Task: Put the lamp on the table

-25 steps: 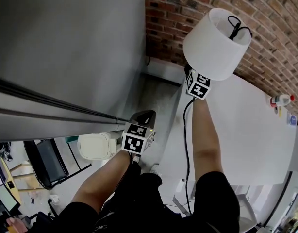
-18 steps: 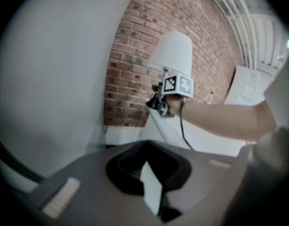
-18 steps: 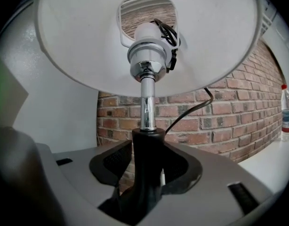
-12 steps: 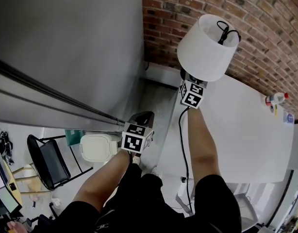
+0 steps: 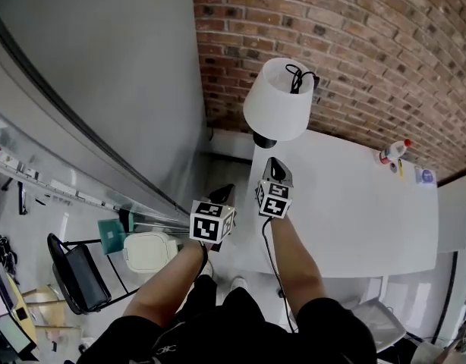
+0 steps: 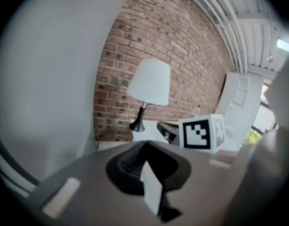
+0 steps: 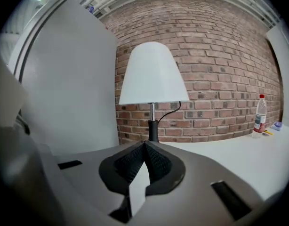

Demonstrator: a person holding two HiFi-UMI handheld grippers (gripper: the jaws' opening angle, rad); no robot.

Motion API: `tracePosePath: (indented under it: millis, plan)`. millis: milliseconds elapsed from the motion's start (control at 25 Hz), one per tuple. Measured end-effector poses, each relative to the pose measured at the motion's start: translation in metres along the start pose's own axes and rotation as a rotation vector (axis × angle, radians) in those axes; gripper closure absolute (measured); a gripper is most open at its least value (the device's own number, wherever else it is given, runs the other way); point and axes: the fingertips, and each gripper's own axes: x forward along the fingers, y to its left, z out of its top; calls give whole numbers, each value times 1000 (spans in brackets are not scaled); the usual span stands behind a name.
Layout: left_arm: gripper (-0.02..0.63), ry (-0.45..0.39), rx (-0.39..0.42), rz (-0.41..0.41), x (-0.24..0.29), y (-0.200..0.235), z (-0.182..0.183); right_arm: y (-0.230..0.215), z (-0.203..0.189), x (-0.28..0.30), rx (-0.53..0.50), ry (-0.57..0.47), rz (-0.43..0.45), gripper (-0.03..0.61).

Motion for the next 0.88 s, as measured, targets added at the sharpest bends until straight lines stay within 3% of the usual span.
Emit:
tracePosePath:
  millis: [160, 400, 640, 760, 880]
  plan:
    - [614, -15, 29, -38, -9, -21, 14, 5, 19, -57, 5, -10, 5, 580]
    - [614, -61, -18, -50, -45, -45, 27, 23, 49, -141, 42, -23, 10, 580]
    - [614, -154, 84, -77, -79, -66, 76, 30, 126, -208, 148, -168, -11, 580]
    - [614, -217, 142, -77, -96, -72, 105, 32, 151, -226, 124, -190, -15, 580]
    - [614, -254, 140, -97, -105, -75, 123, 30, 163, -233, 114, -200, -31, 580]
